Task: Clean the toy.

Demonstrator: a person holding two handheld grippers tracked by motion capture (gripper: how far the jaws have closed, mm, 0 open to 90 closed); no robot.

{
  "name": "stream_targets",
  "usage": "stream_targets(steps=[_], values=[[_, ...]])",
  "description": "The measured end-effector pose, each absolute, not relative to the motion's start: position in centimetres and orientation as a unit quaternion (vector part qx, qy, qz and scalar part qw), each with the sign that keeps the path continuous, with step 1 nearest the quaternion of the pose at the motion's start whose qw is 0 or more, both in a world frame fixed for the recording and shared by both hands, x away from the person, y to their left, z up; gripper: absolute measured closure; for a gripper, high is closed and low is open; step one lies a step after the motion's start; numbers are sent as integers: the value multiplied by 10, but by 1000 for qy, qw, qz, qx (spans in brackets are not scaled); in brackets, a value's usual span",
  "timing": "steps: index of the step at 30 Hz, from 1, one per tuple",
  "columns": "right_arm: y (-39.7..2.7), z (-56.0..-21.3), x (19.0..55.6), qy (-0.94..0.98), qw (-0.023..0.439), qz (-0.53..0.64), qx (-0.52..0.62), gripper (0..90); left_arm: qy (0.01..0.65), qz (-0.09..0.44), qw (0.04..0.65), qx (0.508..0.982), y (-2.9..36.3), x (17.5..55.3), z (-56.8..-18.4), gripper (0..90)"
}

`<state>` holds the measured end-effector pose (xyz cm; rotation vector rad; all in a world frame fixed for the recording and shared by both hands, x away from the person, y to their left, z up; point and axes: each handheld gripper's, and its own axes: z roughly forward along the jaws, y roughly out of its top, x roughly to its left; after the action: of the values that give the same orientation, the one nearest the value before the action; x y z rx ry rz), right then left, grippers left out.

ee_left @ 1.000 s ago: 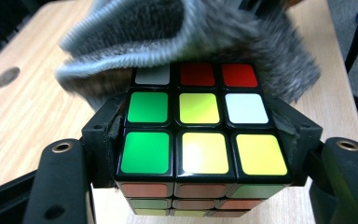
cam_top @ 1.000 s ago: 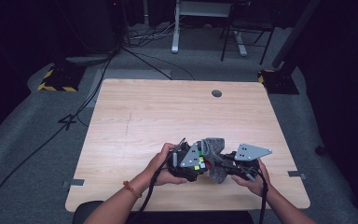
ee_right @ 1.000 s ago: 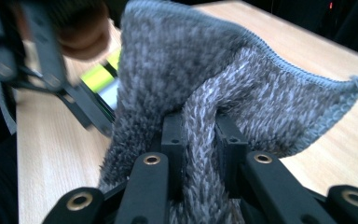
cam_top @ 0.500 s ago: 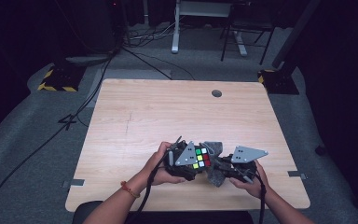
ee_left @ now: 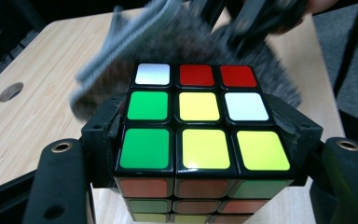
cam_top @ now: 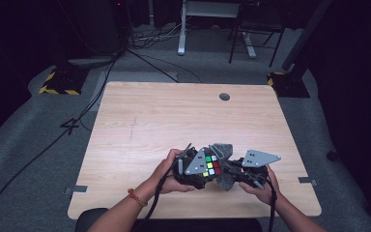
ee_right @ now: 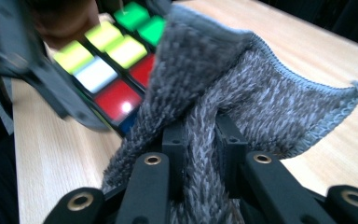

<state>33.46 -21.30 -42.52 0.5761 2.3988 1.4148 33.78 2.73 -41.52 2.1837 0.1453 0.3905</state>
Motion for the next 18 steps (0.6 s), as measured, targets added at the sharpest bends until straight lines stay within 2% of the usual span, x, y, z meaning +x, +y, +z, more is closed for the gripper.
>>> stream_targets(steps=[8,18], values=[[-213,-415,321,822,196,500,190,783,62,166,436,883,21,338,-416,324],[-213,-410,319,820,191,509,178,781,62,169,425,887,19,338,-417,326]])
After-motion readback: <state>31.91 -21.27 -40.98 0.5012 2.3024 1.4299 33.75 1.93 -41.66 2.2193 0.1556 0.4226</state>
